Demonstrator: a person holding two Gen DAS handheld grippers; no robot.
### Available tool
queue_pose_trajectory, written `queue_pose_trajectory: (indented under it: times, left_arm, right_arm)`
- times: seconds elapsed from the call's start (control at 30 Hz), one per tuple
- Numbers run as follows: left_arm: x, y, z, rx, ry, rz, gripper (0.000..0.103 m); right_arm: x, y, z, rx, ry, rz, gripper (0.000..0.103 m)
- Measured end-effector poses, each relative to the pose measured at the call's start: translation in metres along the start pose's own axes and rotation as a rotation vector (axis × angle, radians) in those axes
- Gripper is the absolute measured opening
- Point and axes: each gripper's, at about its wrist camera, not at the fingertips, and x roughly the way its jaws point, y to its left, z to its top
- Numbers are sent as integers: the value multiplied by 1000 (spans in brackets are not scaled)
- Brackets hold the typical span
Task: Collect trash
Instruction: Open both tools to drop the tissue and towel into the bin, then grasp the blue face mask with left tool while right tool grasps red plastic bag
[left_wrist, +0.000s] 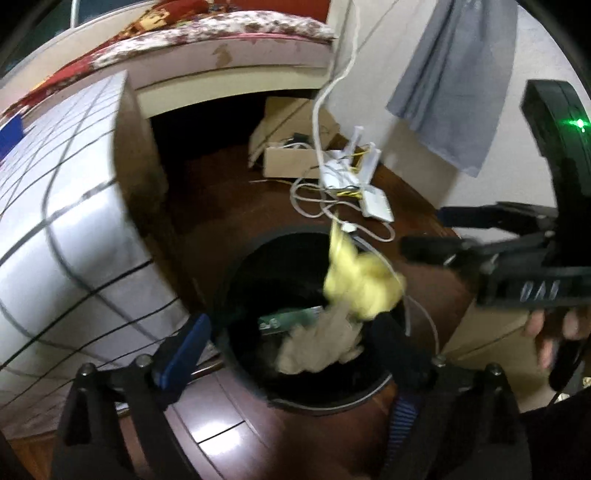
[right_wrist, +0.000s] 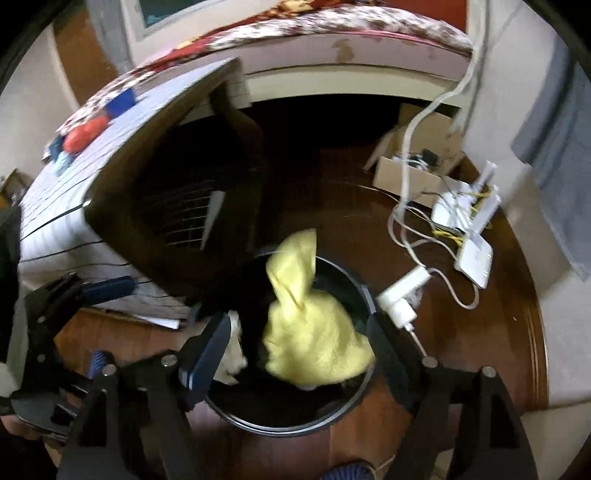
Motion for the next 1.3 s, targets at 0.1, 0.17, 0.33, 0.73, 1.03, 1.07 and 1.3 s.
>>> queue_pose_trajectory:
  times: [0.1, 0.17, 0.33, 0.73, 1.03, 1.07, 1.3]
  left_arm:
    - [-9, 8, -4, -27, -22, 52, 99]
    - [-15, 12, -5, -30, -41, 77, 99]
    - [-28, 18, -6, -29, -63, 112, 99]
    - [-55, 25, -1, -15, -119, 163, 99]
    - [-75, 36, 3, -21, -156, 196, 99]
    - [-77, 37, 5, -20, -160, 200, 99]
    - [-97, 54, 18, -2, -204, 243, 99]
  right_arm:
    - [-5, -5, 0, 29, -11, -19, 97]
    - [-9, -2, 0, 20, -26, -35, 102]
    - [-17, 10, 1, -15, -42, -42, 102]
    - [-39, 40, 7, -79, -90, -38, 102]
    - [-52, 56, 12, -111, -117, -31, 102]
    - [-54, 59, 14, -112, -125, -29, 102]
    - [-65, 78, 34, -126, -180, -8, 102]
